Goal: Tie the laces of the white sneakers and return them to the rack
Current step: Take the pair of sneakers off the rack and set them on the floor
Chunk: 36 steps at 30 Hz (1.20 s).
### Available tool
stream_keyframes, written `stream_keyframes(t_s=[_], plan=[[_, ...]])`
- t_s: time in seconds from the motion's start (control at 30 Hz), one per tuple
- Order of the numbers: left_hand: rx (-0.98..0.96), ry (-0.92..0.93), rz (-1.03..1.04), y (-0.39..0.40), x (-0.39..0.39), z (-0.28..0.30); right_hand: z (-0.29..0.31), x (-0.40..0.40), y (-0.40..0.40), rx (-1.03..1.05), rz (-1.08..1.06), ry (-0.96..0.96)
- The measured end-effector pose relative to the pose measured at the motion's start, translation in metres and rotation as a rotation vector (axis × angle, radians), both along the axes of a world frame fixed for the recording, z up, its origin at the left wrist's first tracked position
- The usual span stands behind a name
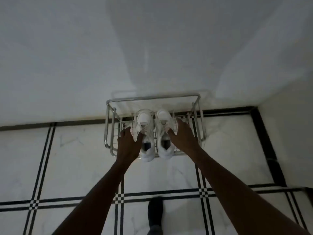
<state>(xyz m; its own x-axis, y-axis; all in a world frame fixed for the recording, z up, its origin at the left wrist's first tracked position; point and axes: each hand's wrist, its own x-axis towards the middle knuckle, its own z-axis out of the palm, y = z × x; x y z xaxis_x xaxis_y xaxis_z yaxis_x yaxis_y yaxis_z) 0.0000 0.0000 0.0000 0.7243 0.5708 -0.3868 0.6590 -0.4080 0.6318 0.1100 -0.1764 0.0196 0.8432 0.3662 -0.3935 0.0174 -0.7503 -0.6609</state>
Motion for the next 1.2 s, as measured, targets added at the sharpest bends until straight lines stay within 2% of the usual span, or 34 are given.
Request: stream_keyframes(t_s=[0.1, 0.23, 0.33, 0.53, 0.73, 0.87, 1.0, 1.2], plan=[[-0.05, 0.111, 0.067, 0.011, 0.001, -0.072, -0.066, 0.007, -0.001, -0.072, -0.049, 0.112], [-0.229, 0.079, 0.136, 0.025, -0.001, -0.127, -0.121, 0.017, -0.003, -0.142, -0.103, 0.28], [-0.297, 0.062, 0.1, 0.028, 0.007, -0.139, -0.142, 0.026, -0.002, -0.128, -0.083, 0.325], [-0.305, -0.02, 0.098, 0.016, 0.002, -0.131, -0.151, 0.02, 0.0, -0.008, -0.063, 0.211], [-0.169, -0.185, 0.112, -0.028, -0.073, -0.117, -0.114, -0.056, -0.037, 0.183, -0.082, 0.035], [-0.105, -0.202, 0.145, -0.078, -0.157, -0.132, -0.114, -0.133, -0.082, 0.242, -0.098, 0.054], [-0.132, -0.16, 0.163, -0.127, -0.233, -0.167, -0.164, -0.203, -0.132, 0.22, -0.069, 0.088], [-0.16, -0.045, 0.183, -0.176, -0.297, -0.245, -0.26, -0.267, -0.173, 0.159, -0.04, 0.119]])
